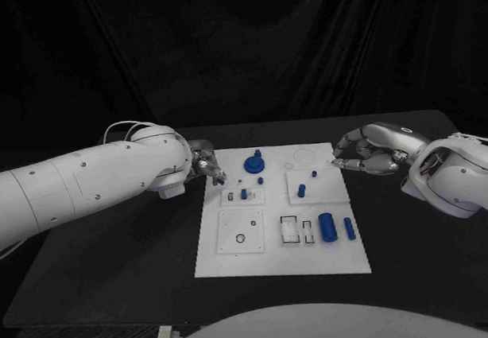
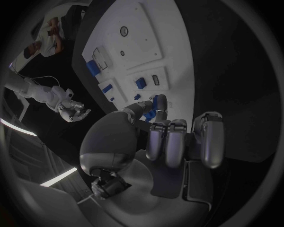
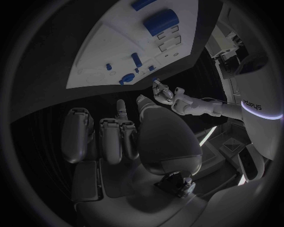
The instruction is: Assemble the parts on the task board
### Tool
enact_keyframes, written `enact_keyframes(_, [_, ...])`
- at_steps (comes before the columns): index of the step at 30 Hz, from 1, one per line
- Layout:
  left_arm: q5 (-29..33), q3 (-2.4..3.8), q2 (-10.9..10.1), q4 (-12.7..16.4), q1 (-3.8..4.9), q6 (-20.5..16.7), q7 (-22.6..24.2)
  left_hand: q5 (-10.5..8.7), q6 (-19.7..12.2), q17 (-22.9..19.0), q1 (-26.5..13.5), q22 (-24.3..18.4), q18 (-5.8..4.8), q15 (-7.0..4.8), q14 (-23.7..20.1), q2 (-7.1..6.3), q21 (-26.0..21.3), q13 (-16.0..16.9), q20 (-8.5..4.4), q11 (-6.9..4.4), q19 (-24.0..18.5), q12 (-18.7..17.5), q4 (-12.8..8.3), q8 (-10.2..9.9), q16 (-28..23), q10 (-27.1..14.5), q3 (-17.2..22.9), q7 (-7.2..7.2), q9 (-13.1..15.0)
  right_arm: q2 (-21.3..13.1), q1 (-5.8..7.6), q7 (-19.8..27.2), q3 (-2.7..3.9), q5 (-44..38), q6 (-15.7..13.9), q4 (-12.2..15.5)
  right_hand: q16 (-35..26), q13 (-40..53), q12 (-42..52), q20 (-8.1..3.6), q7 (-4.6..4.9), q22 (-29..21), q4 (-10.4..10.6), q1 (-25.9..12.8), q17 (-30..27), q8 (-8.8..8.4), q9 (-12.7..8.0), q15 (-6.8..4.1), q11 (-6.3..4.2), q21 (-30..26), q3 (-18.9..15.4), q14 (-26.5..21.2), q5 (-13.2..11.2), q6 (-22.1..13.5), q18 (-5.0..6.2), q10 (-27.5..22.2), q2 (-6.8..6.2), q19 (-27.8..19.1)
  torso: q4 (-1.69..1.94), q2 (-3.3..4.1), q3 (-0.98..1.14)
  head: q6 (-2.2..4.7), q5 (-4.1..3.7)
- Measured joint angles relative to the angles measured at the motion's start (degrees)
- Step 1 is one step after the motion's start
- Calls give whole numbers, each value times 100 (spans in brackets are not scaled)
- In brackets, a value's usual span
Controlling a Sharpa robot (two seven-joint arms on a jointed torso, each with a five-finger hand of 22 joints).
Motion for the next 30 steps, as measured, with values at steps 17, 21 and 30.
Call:
enact_keyframes(17, [0, -4, 33, -58, -182, -83, 18, -1, 16, 0, -30, 0, 0, 0, 0, 15, 0, 0, 0, 0, 0, 0, 16, -5, 0, 0, 16, -1, -7, 8, -3, -4, 0, 4, 10, -4, 0, 0, 0, 0, 0, -1, 0, 0, 0, 0, 1, 0, 0, 0, 0, 0, -1, 0, 0, 0, 0, 0, 1, 10, -8, 0, 15])
enact_keyframes(21, [0, -4, 57, -74, -201, -84, 23, -1, 18, 0, -33, 0, 0, 0, 0, 11, 0, 0, 0, 1, 0, 0, 15, -5, 0, 0, 16, -2, -7, 9, -3, -5, 0, 5, 10, -4, -7, 0, 0, 0, -21, -1, 0, 0, 0, 0, -1, 0, 0, 0, 0, 0, -1, 20, 0, 0, 0, 0, 2, 8, -8, 0, 15])
enact_keyframes(30, [0, -4, 99, -87, -243, -83, 36, -23, 37, 0, -46, 0, 0, 0, 0, -1, 0, 0, 0, 1, 0, 0, 15, -5, 0, 0, 16, -48, -12, 13, -4, -5, 0, 6, 10, -8, -26, 0, 0, 0, -21, -2, 0, -1, 0, 0, -4, 0, 0, 0, 0, 0, -1, 20, 0, 0, -1, 0, 3, 8, -8, 0, 17])
